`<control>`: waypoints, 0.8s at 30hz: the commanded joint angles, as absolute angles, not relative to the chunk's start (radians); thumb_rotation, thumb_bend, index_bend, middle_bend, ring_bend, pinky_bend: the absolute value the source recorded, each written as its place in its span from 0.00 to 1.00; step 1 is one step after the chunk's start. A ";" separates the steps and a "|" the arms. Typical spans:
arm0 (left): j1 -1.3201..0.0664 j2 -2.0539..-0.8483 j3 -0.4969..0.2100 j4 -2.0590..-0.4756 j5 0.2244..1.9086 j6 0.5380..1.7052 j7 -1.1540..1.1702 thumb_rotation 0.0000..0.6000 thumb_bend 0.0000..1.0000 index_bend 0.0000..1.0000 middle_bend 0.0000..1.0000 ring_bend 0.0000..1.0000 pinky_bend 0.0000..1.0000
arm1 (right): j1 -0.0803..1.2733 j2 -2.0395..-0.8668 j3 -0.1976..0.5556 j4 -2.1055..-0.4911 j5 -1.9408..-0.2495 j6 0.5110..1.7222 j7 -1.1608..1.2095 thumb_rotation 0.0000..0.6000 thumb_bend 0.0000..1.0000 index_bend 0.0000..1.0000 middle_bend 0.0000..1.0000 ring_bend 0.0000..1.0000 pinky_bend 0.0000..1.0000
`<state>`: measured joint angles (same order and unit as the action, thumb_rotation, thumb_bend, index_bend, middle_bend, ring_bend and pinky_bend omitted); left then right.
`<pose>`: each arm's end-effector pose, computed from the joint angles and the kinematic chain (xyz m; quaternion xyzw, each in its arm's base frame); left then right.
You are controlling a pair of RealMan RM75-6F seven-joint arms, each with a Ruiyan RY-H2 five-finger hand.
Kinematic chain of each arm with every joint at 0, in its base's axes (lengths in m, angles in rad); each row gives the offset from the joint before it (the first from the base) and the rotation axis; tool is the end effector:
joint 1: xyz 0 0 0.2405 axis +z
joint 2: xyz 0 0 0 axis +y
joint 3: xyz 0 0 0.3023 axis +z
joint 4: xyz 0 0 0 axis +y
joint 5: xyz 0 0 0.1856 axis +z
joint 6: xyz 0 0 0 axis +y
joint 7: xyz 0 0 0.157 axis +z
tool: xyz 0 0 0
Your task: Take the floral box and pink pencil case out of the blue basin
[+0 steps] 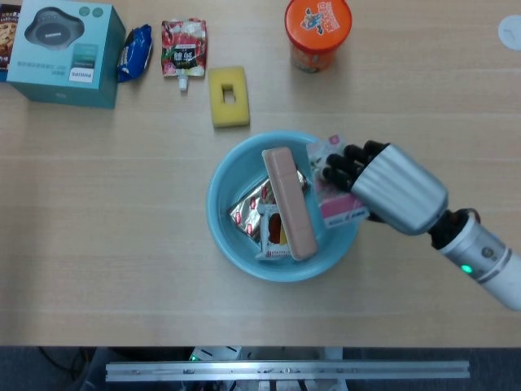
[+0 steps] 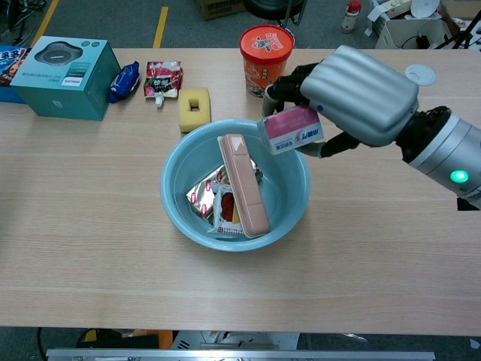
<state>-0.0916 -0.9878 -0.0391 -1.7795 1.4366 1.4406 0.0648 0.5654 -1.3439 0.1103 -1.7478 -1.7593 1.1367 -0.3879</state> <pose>-0.3274 0.1930 0.2280 -0.5956 -0.4067 -0.3564 0.5941 -0.1448 -0.2882 0.0723 0.8025 -0.1462 0.4631 0.3466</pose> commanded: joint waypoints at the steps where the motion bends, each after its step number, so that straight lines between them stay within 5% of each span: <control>1: -0.093 -0.988 -0.040 -1.777 1.436 1.438 0.063 1.00 0.36 0.21 0.18 0.10 0.10 | 0.551 -1.291 0.151 -1.757 -1.719 1.177 -0.384 1.00 0.37 0.65 0.56 0.53 0.66; 11: -0.104 -0.997 -0.041 -1.771 1.438 1.423 0.065 1.00 0.36 0.21 0.18 0.10 0.10 | 0.601 -1.271 0.202 -1.625 -1.501 1.035 -0.452 1.00 0.37 0.65 0.56 0.53 0.66; 24: -0.106 -1.000 -0.042 -1.765 1.423 1.415 0.066 1.00 0.36 0.21 0.18 0.10 0.10 | 0.723 -1.439 0.176 -1.393 -1.288 0.829 -0.617 1.00 0.37 0.59 0.50 0.45 0.66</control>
